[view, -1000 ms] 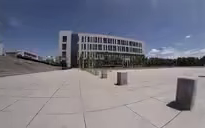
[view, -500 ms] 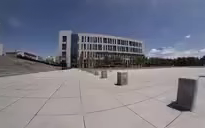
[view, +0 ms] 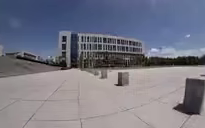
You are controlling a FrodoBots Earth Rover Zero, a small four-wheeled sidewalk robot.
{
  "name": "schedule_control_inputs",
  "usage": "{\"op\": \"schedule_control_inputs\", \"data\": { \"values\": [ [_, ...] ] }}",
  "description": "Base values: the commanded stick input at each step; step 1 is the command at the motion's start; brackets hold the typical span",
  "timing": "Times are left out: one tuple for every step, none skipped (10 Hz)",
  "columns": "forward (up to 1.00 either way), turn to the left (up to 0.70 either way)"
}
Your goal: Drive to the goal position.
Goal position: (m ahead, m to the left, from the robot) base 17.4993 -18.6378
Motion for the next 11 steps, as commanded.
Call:
{"op": "schedule_control_inputs", "data": {
  "values": [
    [0.70,0.00],
    [0.70,0.00],
    [0.70,0.00],
    [0.70,0.00],
    [0.70,0.00],
    [0.70,-0.23],
    [0.70,-0.26],
    [0.70,-0.26],
    [0.70,-0.26],
    [0.70,-0.26],
    [0.70,-0.24]
  ]
}}
